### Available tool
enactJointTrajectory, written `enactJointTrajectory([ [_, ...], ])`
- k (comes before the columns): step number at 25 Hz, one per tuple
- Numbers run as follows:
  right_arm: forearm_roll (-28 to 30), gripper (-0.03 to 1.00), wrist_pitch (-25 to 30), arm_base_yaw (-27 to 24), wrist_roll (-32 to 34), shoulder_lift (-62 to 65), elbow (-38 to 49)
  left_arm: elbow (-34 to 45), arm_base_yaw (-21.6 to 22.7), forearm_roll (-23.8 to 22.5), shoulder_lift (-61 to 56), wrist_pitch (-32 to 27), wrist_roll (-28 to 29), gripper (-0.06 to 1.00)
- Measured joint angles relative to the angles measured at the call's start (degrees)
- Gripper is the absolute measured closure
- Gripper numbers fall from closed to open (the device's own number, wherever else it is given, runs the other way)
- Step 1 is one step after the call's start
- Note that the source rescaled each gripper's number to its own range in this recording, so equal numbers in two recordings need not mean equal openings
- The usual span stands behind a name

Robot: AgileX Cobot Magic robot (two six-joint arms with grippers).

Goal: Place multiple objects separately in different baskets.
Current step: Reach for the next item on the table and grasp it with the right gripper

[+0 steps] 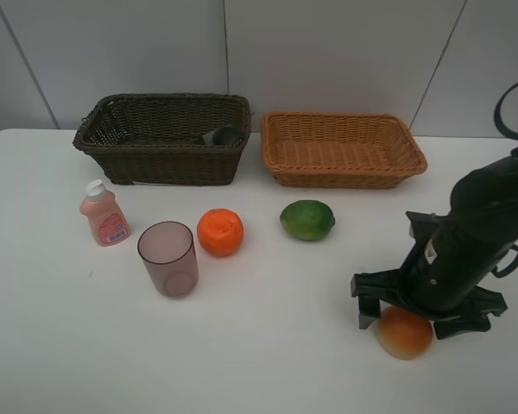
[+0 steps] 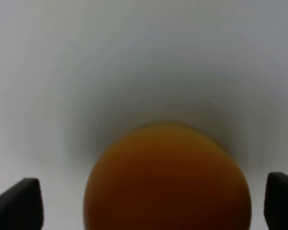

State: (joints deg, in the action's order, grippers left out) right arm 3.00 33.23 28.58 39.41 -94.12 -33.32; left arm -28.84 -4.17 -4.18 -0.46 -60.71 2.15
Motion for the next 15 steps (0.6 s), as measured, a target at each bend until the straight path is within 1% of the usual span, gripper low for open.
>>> enactJointTrajectory([
  [5, 0.0, -0.03, -0.86, 0.0, 0.0, -2.08, 0.0, 0.0, 0.0, 0.0, 0.0, 0.0, 0.0, -0.06],
  [7, 0.0, 0.01, -0.98, 0.0, 0.0, -2.32, 0.0, 0.0, 0.0, 0.0, 0.0, 0.0, 0.0, -0.06],
  [8, 0.0, 0.08, -0.98, 0.0, 0.0, -2.45, 0.0, 0.0, 0.0, 0.0, 0.0, 0.0, 0.0, -0.06],
  [9, 0.0, 0.17, -0.98, 0.0, 0.0, -2.61, 0.0, 0.0, 0.0, 0.0, 0.0, 0.0, 0.0, -0.06],
  [10, 0.0, 0.29, -0.98, 0.0, 0.0, -2.61, 0.0, 0.0, 0.0, 0.0, 0.0, 0.0, 0.0, -0.06],
  [11, 0.0, 0.46, -0.98, 0.0, 0.0, -2.61, 0.0, 0.0, 0.0, 0.0, 0.0, 0.0, 0.0, -0.06],
  [12, -0.06, 0.57, -0.98, 0.0, 0.0, -2.61, 0.0, 0.0, 0.0, 0.0, 0.0, 0.0, 0.0, -0.06],
  [15, -0.06, 0.57, -0.98, 0.0, 0.0, -2.61, 0.0, 0.0, 0.0, 0.0, 0.0, 0.0, 0.0, -0.06],
])
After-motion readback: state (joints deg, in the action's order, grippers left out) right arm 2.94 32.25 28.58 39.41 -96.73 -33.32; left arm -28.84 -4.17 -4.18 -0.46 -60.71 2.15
